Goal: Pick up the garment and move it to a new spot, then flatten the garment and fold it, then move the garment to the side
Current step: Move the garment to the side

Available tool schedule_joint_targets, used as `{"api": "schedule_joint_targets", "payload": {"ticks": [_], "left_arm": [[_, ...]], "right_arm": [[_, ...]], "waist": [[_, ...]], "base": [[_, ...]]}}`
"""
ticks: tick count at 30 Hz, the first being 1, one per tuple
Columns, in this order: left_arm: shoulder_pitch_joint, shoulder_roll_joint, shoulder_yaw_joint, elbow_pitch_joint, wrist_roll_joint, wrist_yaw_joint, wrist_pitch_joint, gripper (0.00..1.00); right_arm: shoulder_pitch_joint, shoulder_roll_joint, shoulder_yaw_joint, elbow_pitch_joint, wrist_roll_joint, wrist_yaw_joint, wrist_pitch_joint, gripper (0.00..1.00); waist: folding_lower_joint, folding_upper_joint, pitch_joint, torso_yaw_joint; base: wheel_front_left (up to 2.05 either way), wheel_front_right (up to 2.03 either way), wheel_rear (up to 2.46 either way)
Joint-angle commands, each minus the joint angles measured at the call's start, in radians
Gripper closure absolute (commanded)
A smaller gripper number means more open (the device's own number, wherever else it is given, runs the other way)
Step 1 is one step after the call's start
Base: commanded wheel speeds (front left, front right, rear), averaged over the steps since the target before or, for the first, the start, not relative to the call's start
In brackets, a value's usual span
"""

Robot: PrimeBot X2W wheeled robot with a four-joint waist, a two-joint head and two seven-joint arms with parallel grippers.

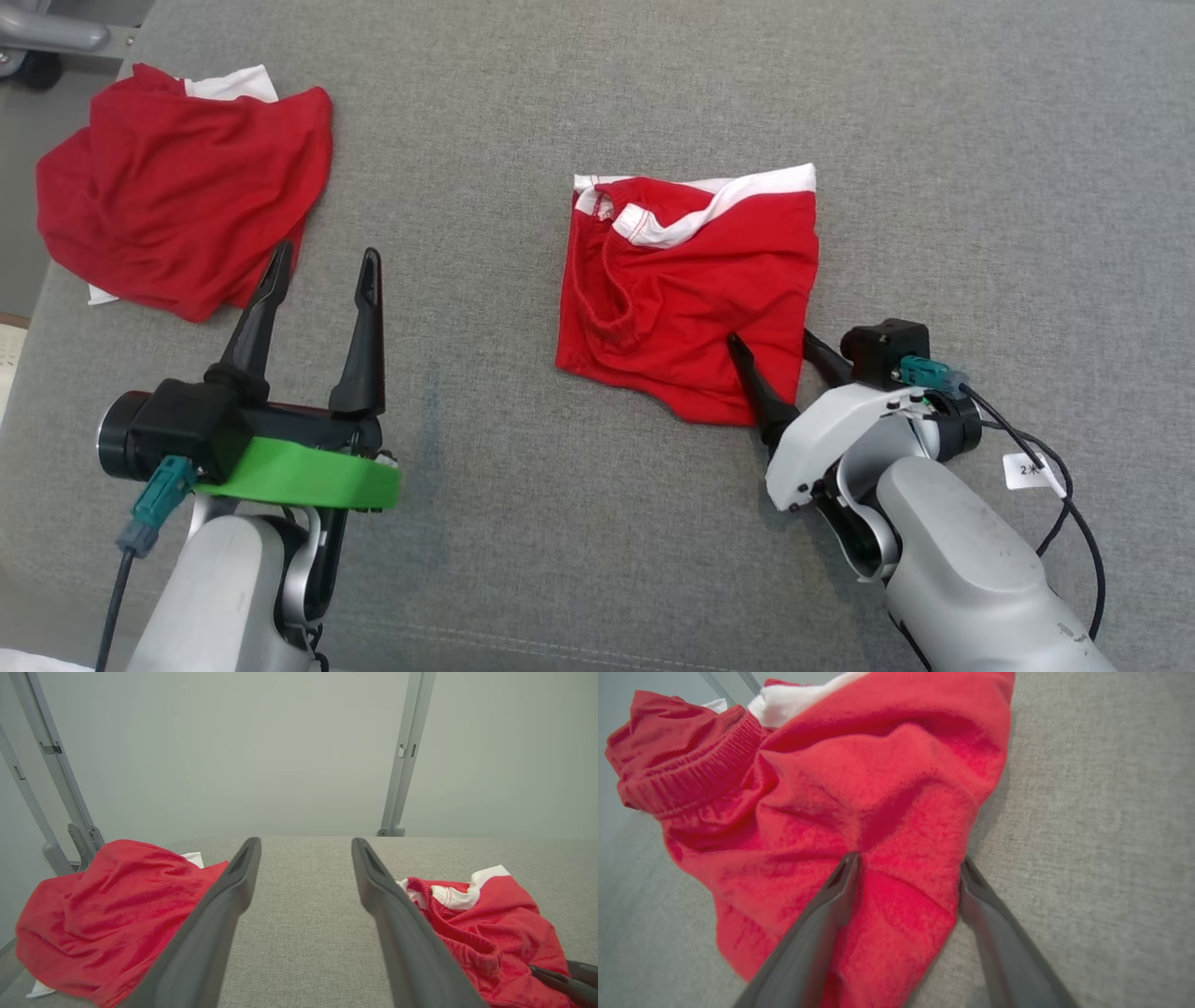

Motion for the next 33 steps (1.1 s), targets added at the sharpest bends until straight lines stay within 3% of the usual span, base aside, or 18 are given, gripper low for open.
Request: {"api": "schedule_joint_targets", "payload": {"ticks": [1,2,11,23,33], "left_arm": [[-0.013,0.000,0.005,0.000,0.008,-0.003,-0.007,0.00],[-0.013,-0.001,0.009,0.000,0.009,-0.003,-0.007,0.00],[-0.004,0.000,0.024,-0.018,0.025,-0.002,-0.007,0.00],[0.011,0.051,0.047,-0.102,0.034,0.012,0.017,0.00],[-0.015,0.102,0.060,-0.214,0.045,0.025,0.079,0.00]], "right_arm": [[0.020,0.005,0.019,0.035,0.018,0.001,0.026,0.70],[0.015,0.002,0.026,0.039,0.022,0.001,0.023,1.00],[-0.015,-0.030,0.081,0.020,0.072,0.001,0.010,1.00],[-0.004,-0.159,0.133,-0.057,0.055,-0.001,-0.007,1.00],[-0.147,-0.244,0.266,-0.122,0.030,-0.001,-0.007,1.00]], "waist": [[0.0000,0.0000,-0.002,-0.002],[0.0000,0.0000,-0.002,-0.003],[0.0000,0.0000,-0.003,-0.042],[0.0000,0.0000,0.025,-0.253],[0.0000,0.0000,0.140,-0.407]], "base": [[0.00,0.00,0.00],[0.00,0.00,0.00],[0.00,0.00,0.00],[0.00,0.00,0.00],[0.00,0.00,0.00]]}}
